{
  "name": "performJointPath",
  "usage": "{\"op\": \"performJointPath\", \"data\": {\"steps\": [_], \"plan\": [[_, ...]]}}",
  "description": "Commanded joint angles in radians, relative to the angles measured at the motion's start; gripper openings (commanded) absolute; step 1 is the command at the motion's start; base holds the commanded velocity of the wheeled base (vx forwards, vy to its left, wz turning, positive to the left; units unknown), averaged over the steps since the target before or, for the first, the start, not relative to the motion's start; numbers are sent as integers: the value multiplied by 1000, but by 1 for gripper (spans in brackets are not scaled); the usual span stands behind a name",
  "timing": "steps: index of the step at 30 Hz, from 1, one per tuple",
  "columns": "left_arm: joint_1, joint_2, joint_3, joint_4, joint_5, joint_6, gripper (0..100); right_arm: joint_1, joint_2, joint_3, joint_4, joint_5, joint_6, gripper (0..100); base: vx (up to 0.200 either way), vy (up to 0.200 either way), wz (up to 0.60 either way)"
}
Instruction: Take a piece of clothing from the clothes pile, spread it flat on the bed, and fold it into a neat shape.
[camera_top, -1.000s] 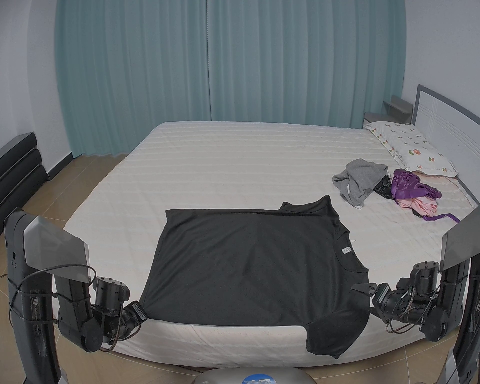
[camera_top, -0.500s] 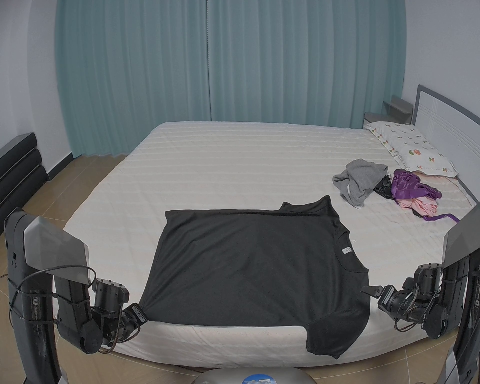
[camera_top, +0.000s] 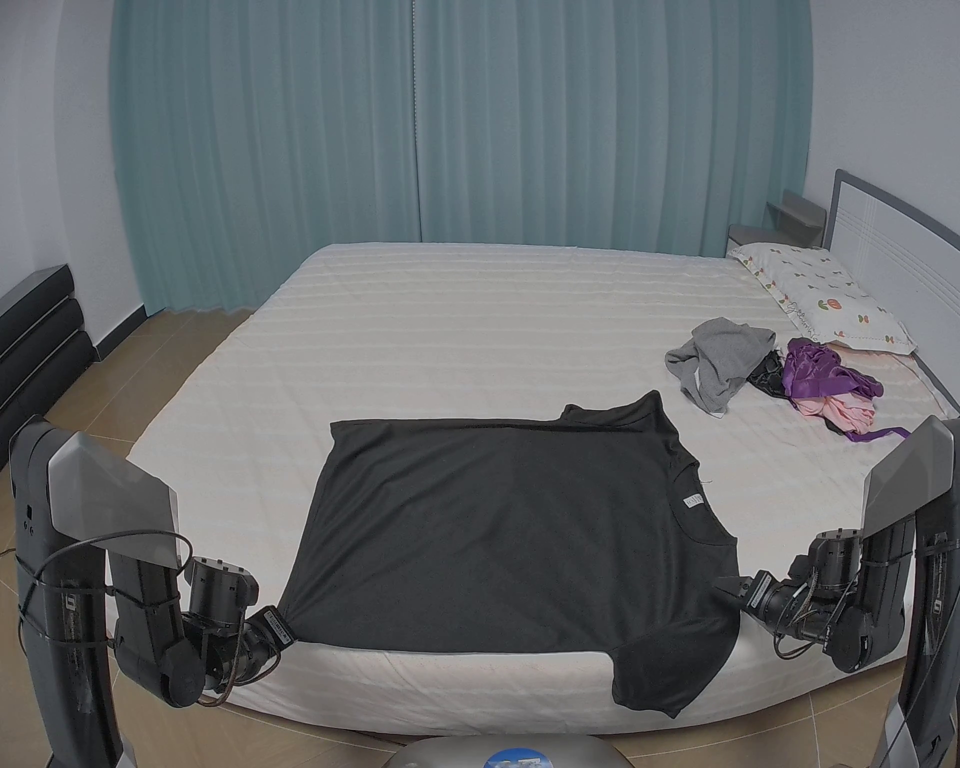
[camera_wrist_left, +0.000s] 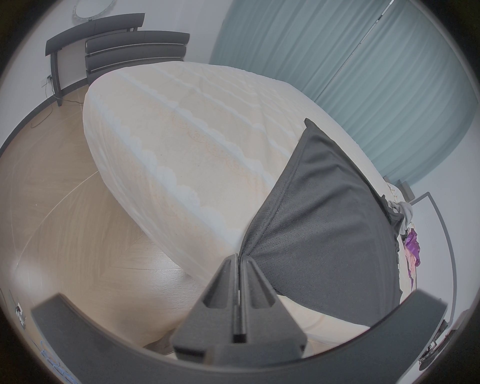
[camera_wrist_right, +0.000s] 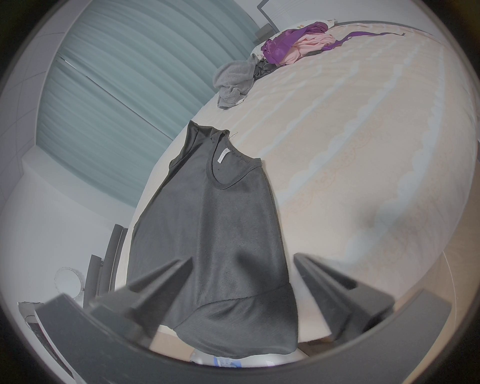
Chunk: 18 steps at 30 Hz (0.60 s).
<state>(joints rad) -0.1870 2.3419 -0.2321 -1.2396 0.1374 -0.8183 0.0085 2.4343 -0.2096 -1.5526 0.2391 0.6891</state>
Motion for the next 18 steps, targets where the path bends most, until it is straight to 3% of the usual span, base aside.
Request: {"op": "performJointPath", "data": {"steps": [1,18], "plan": [[0,2,-1,0,1,-1,0,-10,32,-21,-15,0,-2,0,0,0,0],[0,4,-32,0,1,-2,0,-33,-18,-209,37,0,-10,0,0,0,0]]}}
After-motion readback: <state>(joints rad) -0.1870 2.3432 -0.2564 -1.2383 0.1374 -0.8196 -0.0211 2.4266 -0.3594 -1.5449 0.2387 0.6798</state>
